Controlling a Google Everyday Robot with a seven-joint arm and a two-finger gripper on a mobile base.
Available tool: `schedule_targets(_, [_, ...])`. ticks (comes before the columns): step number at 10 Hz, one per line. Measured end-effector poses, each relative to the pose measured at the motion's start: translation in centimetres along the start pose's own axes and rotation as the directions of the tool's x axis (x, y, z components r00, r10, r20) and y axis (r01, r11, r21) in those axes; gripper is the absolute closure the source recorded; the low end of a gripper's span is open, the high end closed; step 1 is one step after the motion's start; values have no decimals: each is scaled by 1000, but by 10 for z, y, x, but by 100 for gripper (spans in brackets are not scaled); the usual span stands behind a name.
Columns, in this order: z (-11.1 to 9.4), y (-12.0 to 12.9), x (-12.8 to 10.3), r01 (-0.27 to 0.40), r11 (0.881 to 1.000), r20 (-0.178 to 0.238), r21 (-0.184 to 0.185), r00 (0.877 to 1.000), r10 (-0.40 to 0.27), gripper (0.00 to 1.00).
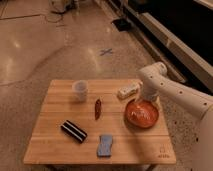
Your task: Push the ceramic bowl across the table
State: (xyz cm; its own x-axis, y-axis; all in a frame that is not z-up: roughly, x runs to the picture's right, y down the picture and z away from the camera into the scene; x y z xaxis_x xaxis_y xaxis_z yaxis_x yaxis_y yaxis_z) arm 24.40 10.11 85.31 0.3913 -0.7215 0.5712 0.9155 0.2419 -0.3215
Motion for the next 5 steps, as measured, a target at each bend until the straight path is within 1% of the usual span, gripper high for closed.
schedule_targets(1, [10, -2, -3, 0, 1000, 14, -4, 1000, 0, 20])
schedule_targets(4, [30, -7, -16, 4, 1000, 52, -12, 999, -3, 20])
schedule_targets(5, [33, -10, -19, 8, 1000, 59, -13, 998, -7, 20])
